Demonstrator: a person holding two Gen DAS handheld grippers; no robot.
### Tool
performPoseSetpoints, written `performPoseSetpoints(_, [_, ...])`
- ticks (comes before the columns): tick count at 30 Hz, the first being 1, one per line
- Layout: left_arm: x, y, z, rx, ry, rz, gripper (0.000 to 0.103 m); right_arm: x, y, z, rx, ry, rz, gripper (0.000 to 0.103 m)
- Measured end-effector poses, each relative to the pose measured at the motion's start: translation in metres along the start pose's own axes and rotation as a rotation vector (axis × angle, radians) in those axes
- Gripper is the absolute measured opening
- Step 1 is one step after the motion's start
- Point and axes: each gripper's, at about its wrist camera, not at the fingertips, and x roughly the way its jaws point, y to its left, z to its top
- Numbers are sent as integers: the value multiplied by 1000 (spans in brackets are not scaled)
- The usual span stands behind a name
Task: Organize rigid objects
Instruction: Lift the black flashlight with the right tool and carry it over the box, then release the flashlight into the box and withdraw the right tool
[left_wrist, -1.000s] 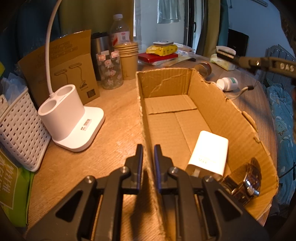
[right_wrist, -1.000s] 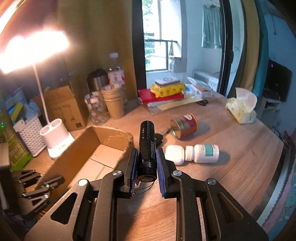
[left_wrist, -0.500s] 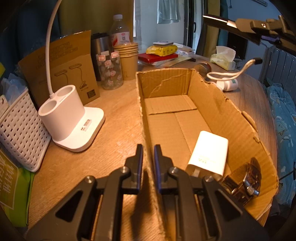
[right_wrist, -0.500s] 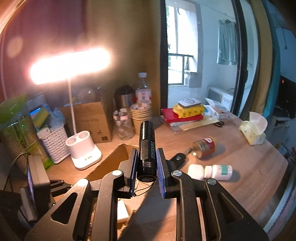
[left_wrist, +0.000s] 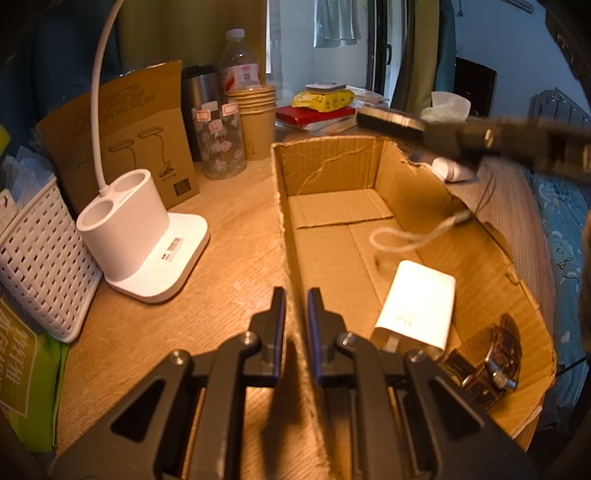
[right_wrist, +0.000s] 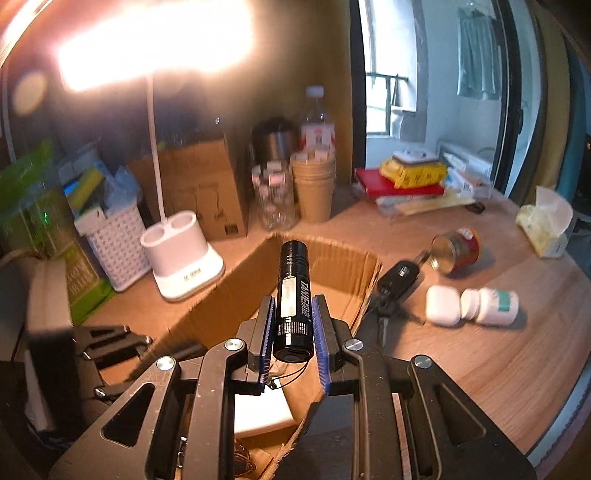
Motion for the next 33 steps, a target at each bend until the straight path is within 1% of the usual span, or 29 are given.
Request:
performPoseSetpoints(5, [-1, 1, 1, -1, 2, -1, 13, 15, 2, -13, -10, 52, -14, 21])
performPoseSetpoints(12, [-1, 0, 1, 0, 2, 0, 13, 24, 5, -23, -59, 97, -65, 21])
performPoseSetpoints(16, [-1, 0, 1, 0, 2, 0, 13, 27, 8, -28, -83, 117, -78, 21])
performPoseSetpoints(20, [-1, 0, 2, 4, 1, 0, 13, 30, 9, -30, -90, 130, -65, 21])
performPoseSetpoints(26, [-1, 1, 2, 3, 2, 0, 13, 25, 8, -29, -79, 122, -58, 23])
performPoseSetpoints(31, [-1, 0, 2, 4, 1, 0, 13, 12, -4, -25, -43, 85, -56, 25])
performPoseSetpoints(32, [-1, 0, 1, 4, 1, 0, 13, 9, -8, -23, -30, 78, -54, 26])
performPoseSetpoints(33, [-1, 0, 1, 4, 1, 1, 13, 6, -13, -22, -17, 68, -57, 30])
